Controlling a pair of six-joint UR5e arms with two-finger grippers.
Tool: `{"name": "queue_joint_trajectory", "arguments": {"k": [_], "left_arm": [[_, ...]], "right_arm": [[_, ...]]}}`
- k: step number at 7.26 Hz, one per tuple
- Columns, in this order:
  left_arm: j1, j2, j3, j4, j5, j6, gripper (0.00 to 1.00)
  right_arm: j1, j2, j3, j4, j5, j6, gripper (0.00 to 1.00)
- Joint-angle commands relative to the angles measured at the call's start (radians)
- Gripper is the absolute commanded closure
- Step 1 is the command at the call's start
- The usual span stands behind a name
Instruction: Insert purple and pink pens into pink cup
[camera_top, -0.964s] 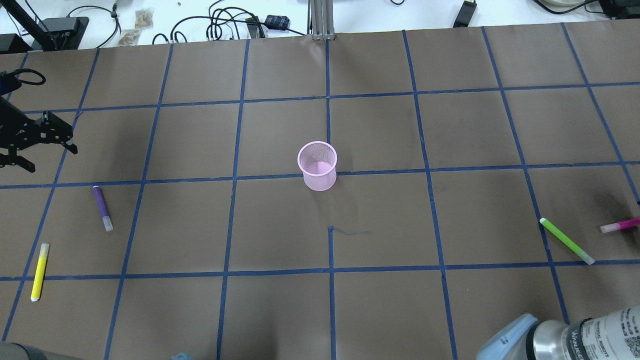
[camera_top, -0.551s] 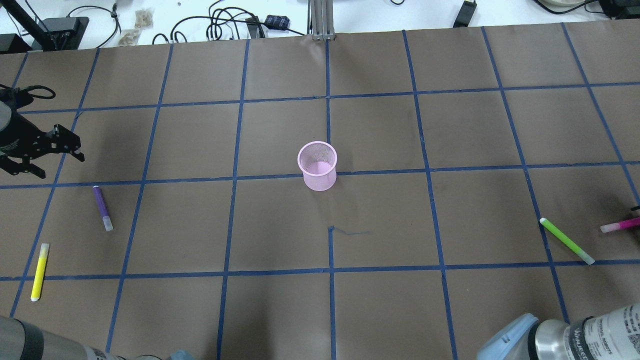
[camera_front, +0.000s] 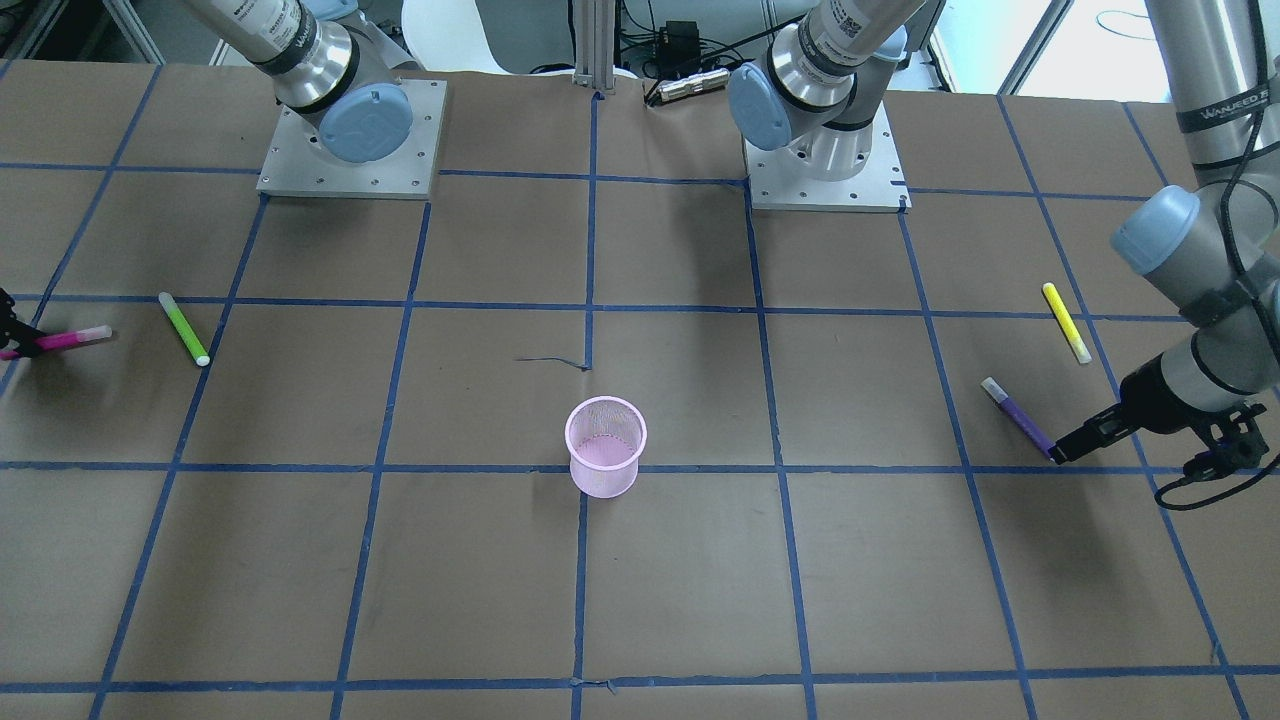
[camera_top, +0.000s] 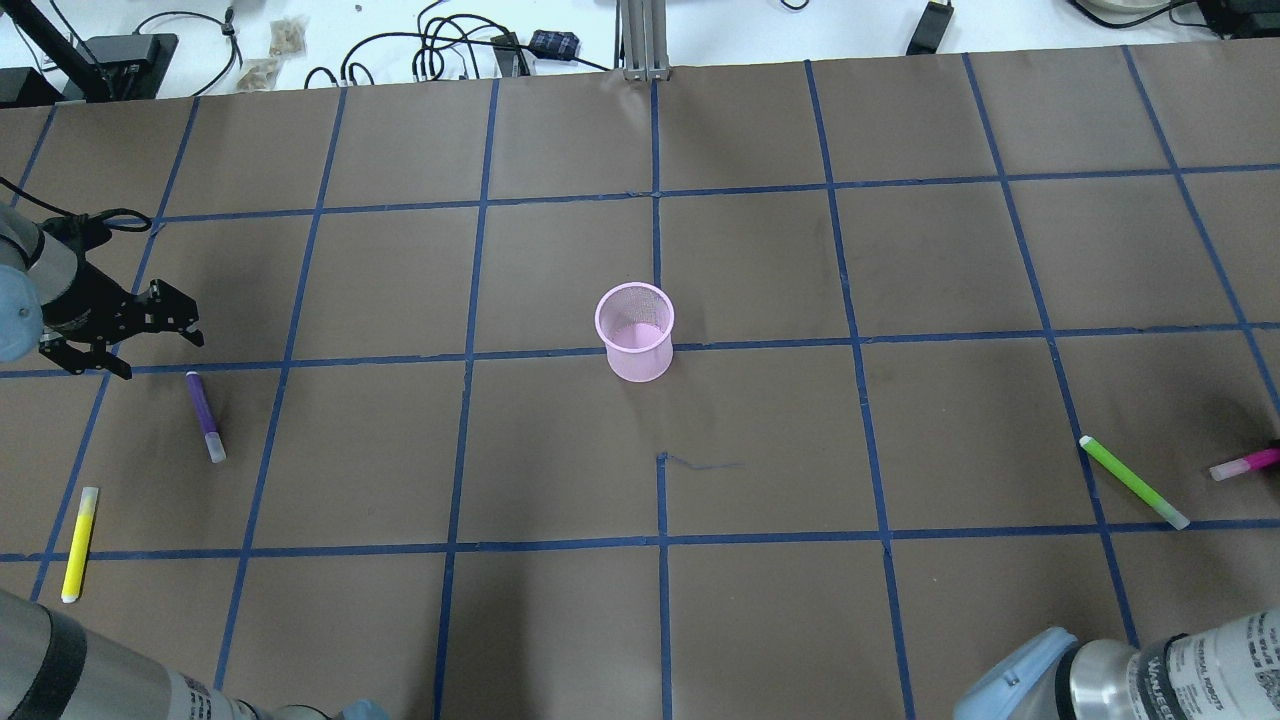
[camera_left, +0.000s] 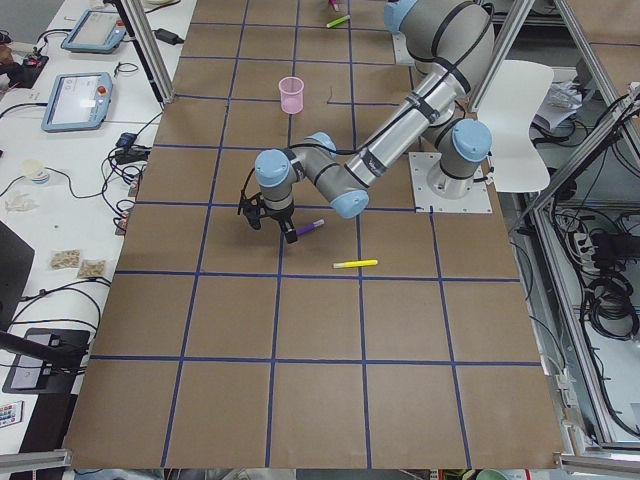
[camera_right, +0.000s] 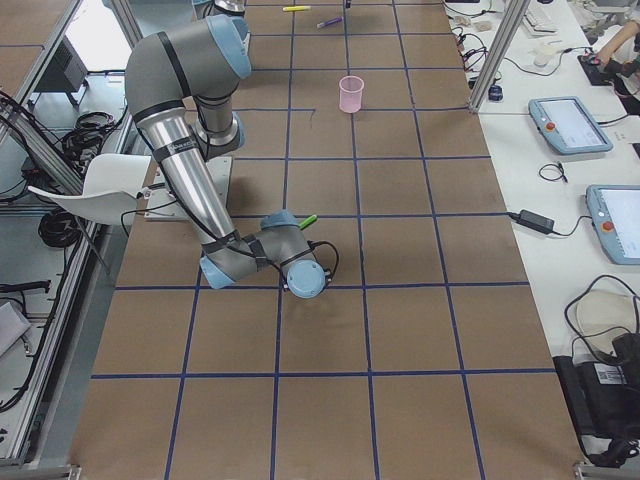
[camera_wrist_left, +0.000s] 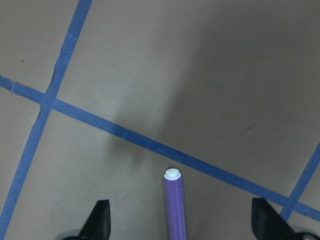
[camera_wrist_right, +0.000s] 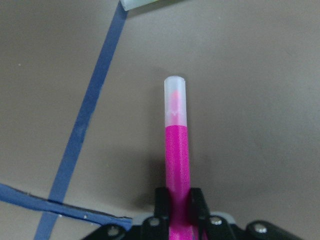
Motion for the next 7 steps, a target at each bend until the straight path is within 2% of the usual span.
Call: {"name": "queue_joint_trajectory", "arguments": {"k": [1, 3, 4, 5, 6, 7], "left_arm": [[0.000, -0.041, -0.005, 0.040, 0.001, -0.005, 0.00], [-0.002, -0.057, -0.006, 0.039, 0.004, -0.006, 0.01], [-0.002, -0.062, -0.006, 0.039, 0.006, -0.005, 0.07], [-0.002, -0.062, -0.006, 0.039, 0.005, -0.005, 0.10], [-0.002, -0.064, -0.006, 0.039, 0.006, -0.005, 0.22], [-0.003, -0.067, -0.006, 0.039, 0.006, -0.006, 0.23]], "right_arm": [[-0.002, -0.012, -0.001, 0.008, 0.008, 0.062, 0.93], [0.017, -0.105, 0.002, 0.075, 0.018, 0.173, 0.93], [0.082, -0.172, 0.002, 0.077, 0.053, 0.192, 0.93], [0.169, -0.238, 0.002, 0.074, 0.061, 0.256, 0.93], [0.257, -0.307, 0.003, 0.086, 0.061, 0.384, 0.93], [0.378, -0.358, 0.002, 0.083, 0.061, 0.486, 0.93]]}}
